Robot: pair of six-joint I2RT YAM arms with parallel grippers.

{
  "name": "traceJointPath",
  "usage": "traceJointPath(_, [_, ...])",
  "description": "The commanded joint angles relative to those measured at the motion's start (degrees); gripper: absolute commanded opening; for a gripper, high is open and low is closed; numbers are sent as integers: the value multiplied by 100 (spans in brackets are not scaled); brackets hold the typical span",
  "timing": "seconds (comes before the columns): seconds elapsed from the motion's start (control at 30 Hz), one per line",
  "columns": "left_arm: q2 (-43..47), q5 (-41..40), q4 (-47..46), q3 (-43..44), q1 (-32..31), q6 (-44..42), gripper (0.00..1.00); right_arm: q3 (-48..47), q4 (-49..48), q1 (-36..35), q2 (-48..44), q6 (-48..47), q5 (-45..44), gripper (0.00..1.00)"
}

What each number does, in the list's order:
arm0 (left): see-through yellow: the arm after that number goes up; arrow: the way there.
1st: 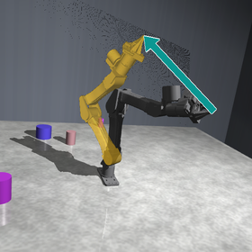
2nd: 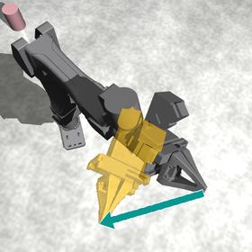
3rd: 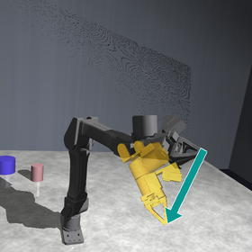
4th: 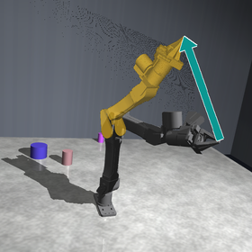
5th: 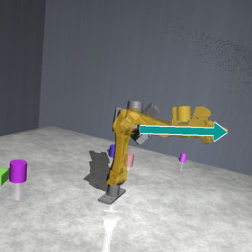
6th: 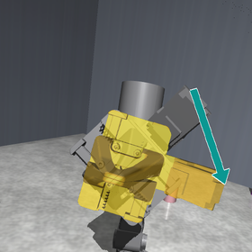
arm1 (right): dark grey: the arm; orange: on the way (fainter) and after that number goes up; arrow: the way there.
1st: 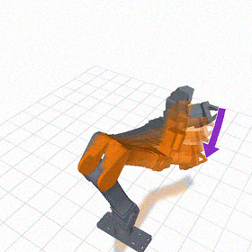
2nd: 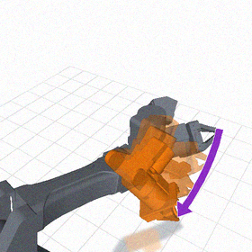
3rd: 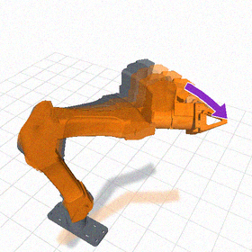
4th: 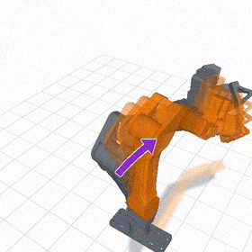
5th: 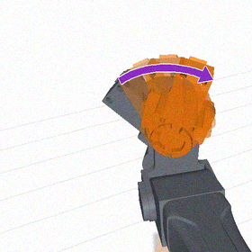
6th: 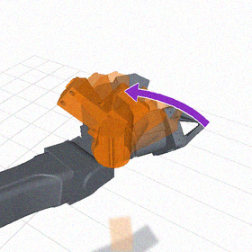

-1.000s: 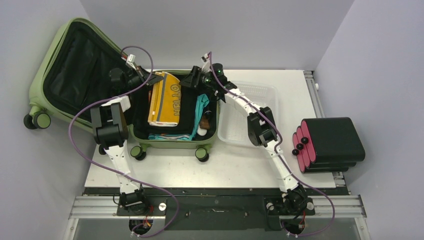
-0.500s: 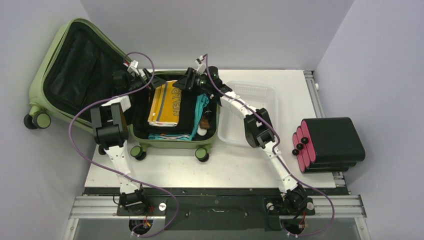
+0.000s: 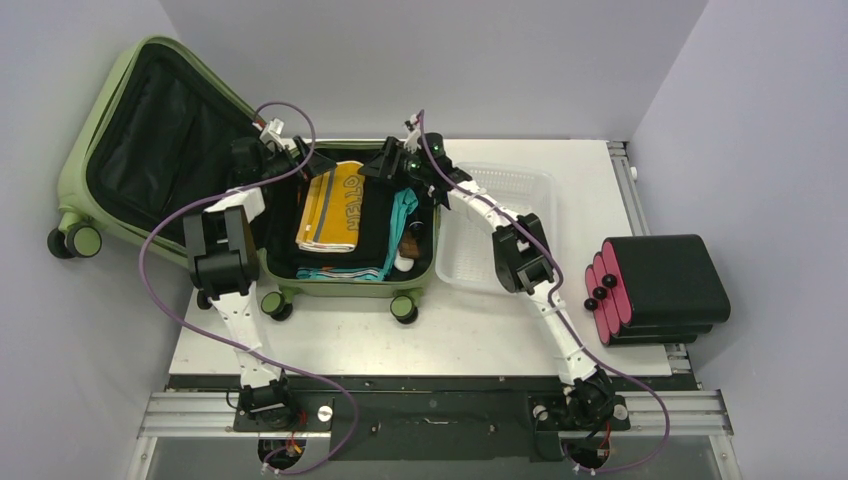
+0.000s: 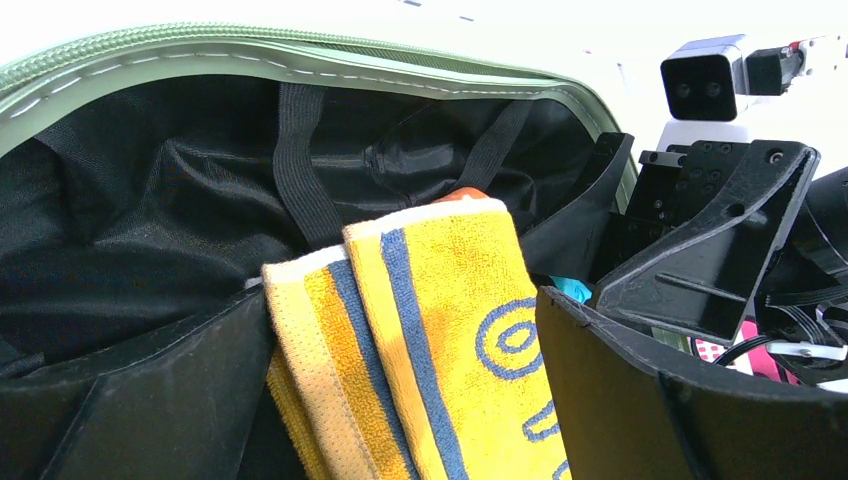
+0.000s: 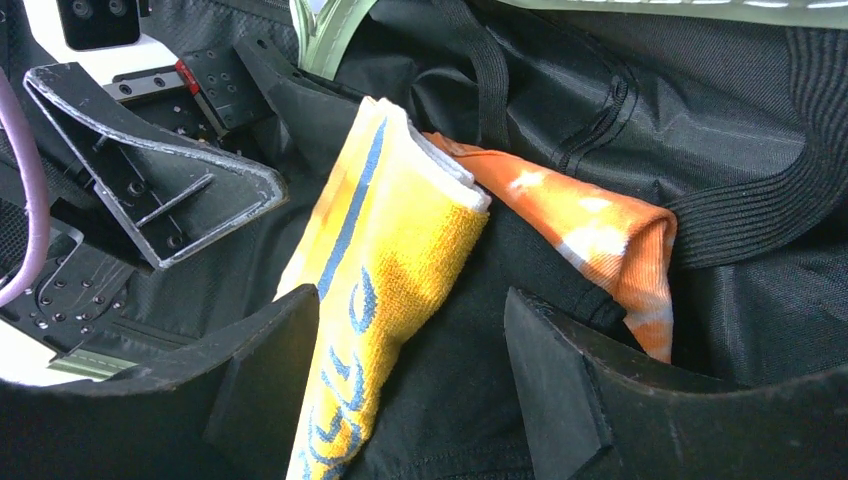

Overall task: Open, take out, and arrange the luggage
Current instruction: Pick up the clothes from the luggage.

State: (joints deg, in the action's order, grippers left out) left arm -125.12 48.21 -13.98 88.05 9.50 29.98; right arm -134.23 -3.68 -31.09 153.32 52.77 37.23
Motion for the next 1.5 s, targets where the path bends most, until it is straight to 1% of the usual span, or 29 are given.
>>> traceJointPath(0.0, [1, -428, 551, -131, 91, -225, 96, 108, -156, -35, -175, 102, -206, 65])
traceJointPath(0.07, [17, -425, 531, -220, 70, -244, 96, 33, -387, -76, -95, 213, -187, 65])
traceJointPath(0.27, [53, -422, 535, -278, 20, -290, 96, -233, -594, -220, 133, 392, -240, 67])
traceJointPath(0.8, [282, -357, 509, -411, -95, -294, 96, -499, -796, -395, 557, 609, -476, 67])
traceJointPath(0.97, [311, -340, 501, -420, -99, -288, 96, -626, -1022, -421, 659, 688, -491, 54])
traceJointPath(1.0, [308, -339, 501, -420, -104, -288, 96, -637, -1017, -430, 657, 663, -487, 49])
traceJointPath(1.03, [307, -334, 497, -420, -105, -280, 96, -646, -1006, -431, 656, 646, -488, 46])
traceJointPath(1.07, [310, -326, 495, -416, -99, -264, 96, -647, -991, -432, 651, 611, -489, 39])
traceJointPath(1.1, [305, -323, 489, -417, -98, -251, 96, -652, -954, -428, 649, 585, -493, 35])
traceJointPath(1.13, [309, -312, 486, -419, -100, -244, 96, -659, -917, -421, 634, 497, -501, 27])
traceJointPath(1.17, [316, -308, 478, -426, -98, -240, 96, -681, -830, -418, 632, 449, -504, 20])
traceJointPath(1.2, [323, -293, 472, -435, -100, -239, 96, -695, -780, -409, 623, 314, -512, 12])
traceJointPath(1.23, [333, -285, 468, -441, -103, -225, 96, -730, -712, -404, 618, 243, -505, 9])
traceJointPath(1.27, [336, -255, 458, -441, -94, -209, 96, -746, -677, -388, 598, 89, -449, 2])
traceJointPath(1.3, [338, -230, 429, -439, -79, -167, 96, -798, -642, -380, 587, -113, -412, 0])
traceJointPath(1.37, [320, -123, 360, -418, -38, -64, 96, -876, -578, -366, 535, -444, -204, 0])
traceJointPath(1.43, [314, 10, 288, -394, 21, 46, 96, -899, -646, -331, 429, -681, 109, 0])
traceJointPath(1.47, [313, 76, 222, -392, 41, 76, 96, -882, -839, -306, 351, -707, 405, 0])
